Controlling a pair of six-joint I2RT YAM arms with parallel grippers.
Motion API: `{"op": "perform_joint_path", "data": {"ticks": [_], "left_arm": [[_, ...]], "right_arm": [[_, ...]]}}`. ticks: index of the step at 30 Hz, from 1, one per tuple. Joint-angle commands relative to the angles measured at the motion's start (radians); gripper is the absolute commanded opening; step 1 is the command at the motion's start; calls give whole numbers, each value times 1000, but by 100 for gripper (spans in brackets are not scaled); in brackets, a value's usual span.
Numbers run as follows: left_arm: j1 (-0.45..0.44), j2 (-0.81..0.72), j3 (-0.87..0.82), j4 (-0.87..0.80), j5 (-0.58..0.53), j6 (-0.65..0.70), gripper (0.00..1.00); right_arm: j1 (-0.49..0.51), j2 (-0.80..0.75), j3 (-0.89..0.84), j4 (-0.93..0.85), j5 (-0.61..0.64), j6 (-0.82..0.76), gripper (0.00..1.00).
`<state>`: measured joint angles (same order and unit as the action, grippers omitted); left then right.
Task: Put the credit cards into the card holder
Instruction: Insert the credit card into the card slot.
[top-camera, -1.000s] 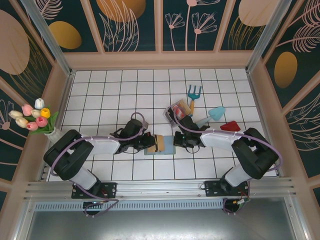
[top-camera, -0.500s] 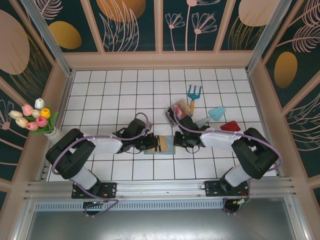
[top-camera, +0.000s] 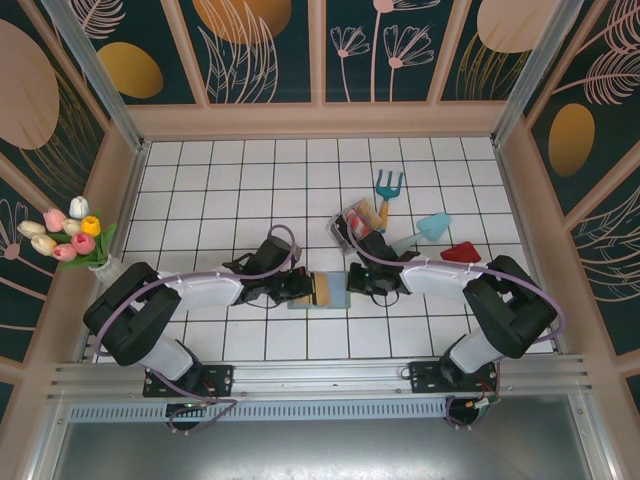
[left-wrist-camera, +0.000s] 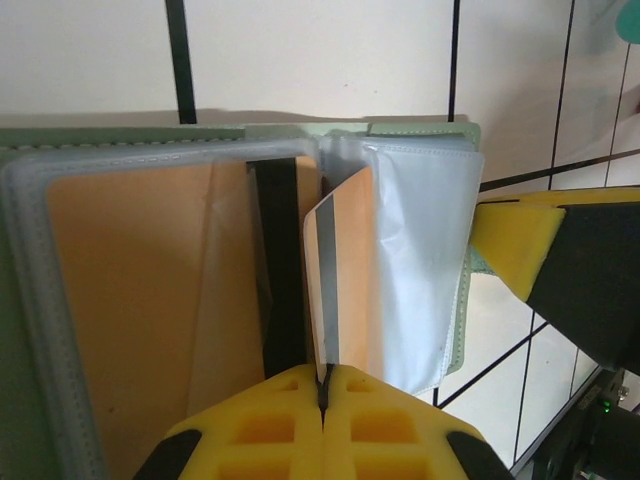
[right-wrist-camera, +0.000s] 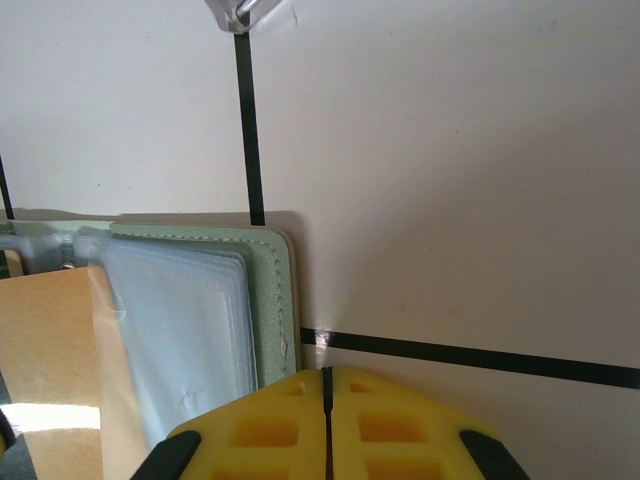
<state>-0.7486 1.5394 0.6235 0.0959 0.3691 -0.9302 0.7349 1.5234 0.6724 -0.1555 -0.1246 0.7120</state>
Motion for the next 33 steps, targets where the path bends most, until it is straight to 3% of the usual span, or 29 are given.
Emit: {"op": "perform_joint_path", "data": {"ticks": [1,6,14,23,29,33], "left_arm": [[-6,-7,13,-119,-42,39,0],[-6,68,52,-181,2,110,0],[-6,37,57,-252,-98,109,0],[-6,92,108,-204,-7,152,0],[-6,92,106,-250,-32,173,3],[-6,109,95,-192,40,159,6]], "right_arm": [[11,39,-10,8,-14,-6,4],[12,42,-11,14,-19,-8,5],[12,50,-2,19,-20,-11,4],[14,53,-3,28,-40,-13,4],[14,52,1,25,-38,-14,4],[14,49,1,20,-38,-17,4]]}}
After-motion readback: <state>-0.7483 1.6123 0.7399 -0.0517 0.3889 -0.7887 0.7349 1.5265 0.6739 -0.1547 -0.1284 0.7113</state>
